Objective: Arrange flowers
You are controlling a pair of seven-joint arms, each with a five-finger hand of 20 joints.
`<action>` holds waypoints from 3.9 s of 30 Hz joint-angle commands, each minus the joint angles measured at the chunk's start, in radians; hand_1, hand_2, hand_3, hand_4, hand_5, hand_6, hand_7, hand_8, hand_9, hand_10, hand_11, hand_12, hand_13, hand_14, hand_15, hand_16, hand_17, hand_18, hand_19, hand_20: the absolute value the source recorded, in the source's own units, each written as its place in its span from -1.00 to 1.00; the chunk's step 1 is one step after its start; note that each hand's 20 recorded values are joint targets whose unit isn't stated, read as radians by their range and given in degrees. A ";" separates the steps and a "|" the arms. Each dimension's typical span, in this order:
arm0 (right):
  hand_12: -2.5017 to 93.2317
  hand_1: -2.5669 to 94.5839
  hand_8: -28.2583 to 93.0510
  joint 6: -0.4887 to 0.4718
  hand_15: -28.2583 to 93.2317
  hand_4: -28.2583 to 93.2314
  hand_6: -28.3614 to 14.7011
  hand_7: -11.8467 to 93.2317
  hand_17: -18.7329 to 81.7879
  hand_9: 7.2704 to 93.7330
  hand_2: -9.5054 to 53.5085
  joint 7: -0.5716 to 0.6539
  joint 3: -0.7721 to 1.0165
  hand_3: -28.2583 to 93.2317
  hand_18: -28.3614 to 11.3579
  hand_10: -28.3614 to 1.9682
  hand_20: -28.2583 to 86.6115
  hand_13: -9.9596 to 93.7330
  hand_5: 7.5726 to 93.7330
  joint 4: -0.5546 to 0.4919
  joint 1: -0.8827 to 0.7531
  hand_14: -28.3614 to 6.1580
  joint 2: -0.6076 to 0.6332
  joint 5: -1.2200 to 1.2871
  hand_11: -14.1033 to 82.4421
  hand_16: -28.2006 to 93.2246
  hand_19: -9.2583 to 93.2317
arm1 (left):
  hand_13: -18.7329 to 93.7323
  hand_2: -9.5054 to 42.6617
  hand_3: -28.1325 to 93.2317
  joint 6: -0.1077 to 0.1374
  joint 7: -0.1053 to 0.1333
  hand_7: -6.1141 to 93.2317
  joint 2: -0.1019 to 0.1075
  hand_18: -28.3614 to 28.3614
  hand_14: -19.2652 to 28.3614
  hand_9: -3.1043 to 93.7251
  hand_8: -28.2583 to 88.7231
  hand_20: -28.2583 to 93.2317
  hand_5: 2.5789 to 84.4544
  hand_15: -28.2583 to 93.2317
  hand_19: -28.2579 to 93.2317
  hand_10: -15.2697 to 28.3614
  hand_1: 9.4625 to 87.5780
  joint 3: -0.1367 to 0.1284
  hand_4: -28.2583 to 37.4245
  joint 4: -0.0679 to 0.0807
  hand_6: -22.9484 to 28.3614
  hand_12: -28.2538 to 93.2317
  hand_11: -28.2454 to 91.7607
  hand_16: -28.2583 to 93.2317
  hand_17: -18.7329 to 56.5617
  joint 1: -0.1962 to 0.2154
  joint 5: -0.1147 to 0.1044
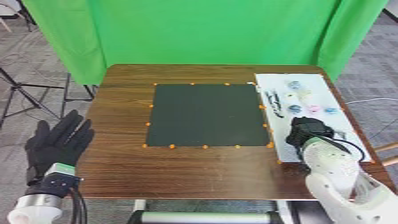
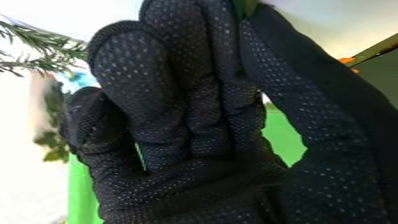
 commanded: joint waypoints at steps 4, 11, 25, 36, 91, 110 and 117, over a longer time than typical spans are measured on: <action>0.00 -0.12 -0.19 0.188 0.21 -0.51 0.23 0.07 0.39 0.92 -1.00 -0.048 -0.021 0.82 -0.65 0.26 0.09 0.85 0.57 -0.013 -0.073 0.28 0.063 -0.065 -0.28 0.10 0.99 | -0.30 -0.09 0.62 -0.008 0.012 -0.50 -0.002 0.30 0.28 -0.28 -0.70 -0.45 -0.09 -0.04 -0.04 0.24 -0.53 0.005 -1.00 0.000 0.14 -0.43 -0.21 -0.74 -0.62 0.006 -0.022; 0.00 -0.12 -0.19 0.246 0.20 -0.52 0.23 0.08 0.38 0.91 -1.00 -0.048 -0.027 0.83 -0.65 0.25 0.05 0.85 0.56 -0.073 -0.014 0.27 0.085 -0.072 -0.27 0.10 1.00 | -0.30 -0.09 0.62 -0.007 0.014 -0.52 0.001 0.30 0.26 -0.29 -0.71 -0.45 -0.10 -0.06 -0.04 0.25 -0.53 0.008 -1.00 0.003 0.13 -0.43 -0.21 -0.73 -0.62 -0.009 -0.016; 0.00 -0.12 -0.19 0.292 0.22 -0.51 0.25 0.11 0.40 0.92 -1.00 0.016 -0.176 0.83 -0.65 0.26 0.09 0.87 0.55 -0.064 0.252 0.26 -0.089 0.187 -0.25 0.09 1.00 | -0.30 -0.10 0.62 0.004 0.010 -0.52 0.005 0.30 0.26 -0.30 -0.71 -0.44 -0.11 -0.06 -0.04 0.25 -0.53 -0.009 -1.00 0.013 0.12 -0.43 -0.21 -0.73 -0.62 -0.016 -0.019; 0.00 -0.12 -0.18 0.268 0.27 -0.49 0.23 0.10 0.41 0.92 -1.00 0.027 -0.441 0.83 -0.69 0.23 0.13 0.86 0.57 0.067 0.511 0.23 -0.252 0.167 -0.22 0.07 1.00 | -0.31 -0.10 0.62 0.024 0.018 -0.53 0.058 0.30 0.25 -0.30 -0.71 -0.44 -0.11 -0.06 -0.05 0.24 -0.53 -0.027 -1.00 0.061 0.12 -0.43 -0.22 -0.73 -0.62 -0.088 -0.020; 0.01 -0.08 -0.18 0.060 0.33 -0.54 0.20 0.08 0.41 0.88 -1.00 0.161 -0.634 0.80 -0.74 0.20 0.18 0.83 0.55 0.536 0.574 0.17 -0.670 0.151 -0.18 0.02 1.00 | -0.30 -0.09 0.62 0.039 -0.140 -0.52 0.083 0.31 0.24 -0.30 -0.71 -0.44 -0.10 -0.06 -0.04 0.23 -0.53 0.195 -1.00 0.126 0.12 -0.43 -0.21 -0.73 -0.63 -0.331 -0.004; -0.13 -0.08 -0.22 0.095 0.36 -0.65 0.19 0.07 0.38 0.79 -1.00 0.161 -0.627 0.73 -0.75 0.01 0.17 0.78 0.48 0.522 0.562 0.10 -0.655 0.133 -0.07 0.01 1.00 | -0.30 -0.06 0.62 0.025 -0.142 -0.52 0.067 0.31 0.24 -0.29 -0.70 -0.44 -0.10 -0.06 -0.04 0.23 -0.53 0.194 -1.00 0.138 0.12 -0.43 -0.21 -0.73 -0.62 -0.335 -0.004; -0.31 -0.13 -0.23 0.072 0.37 -0.77 0.15 0.02 0.36 0.75 -0.95 0.157 -0.630 0.64 -0.76 -0.12 0.17 0.76 0.48 0.500 0.564 0.07 -0.643 0.124 0.02 0.00 1.00 | -0.30 -0.04 0.62 0.032 -0.138 -0.51 0.058 0.31 0.24 -0.29 -0.71 -0.44 -0.10 -0.06 -0.04 0.23 -0.53 0.196 -1.00 0.136 0.13 -0.43 -0.21 -0.73 -0.62 -0.327 -0.013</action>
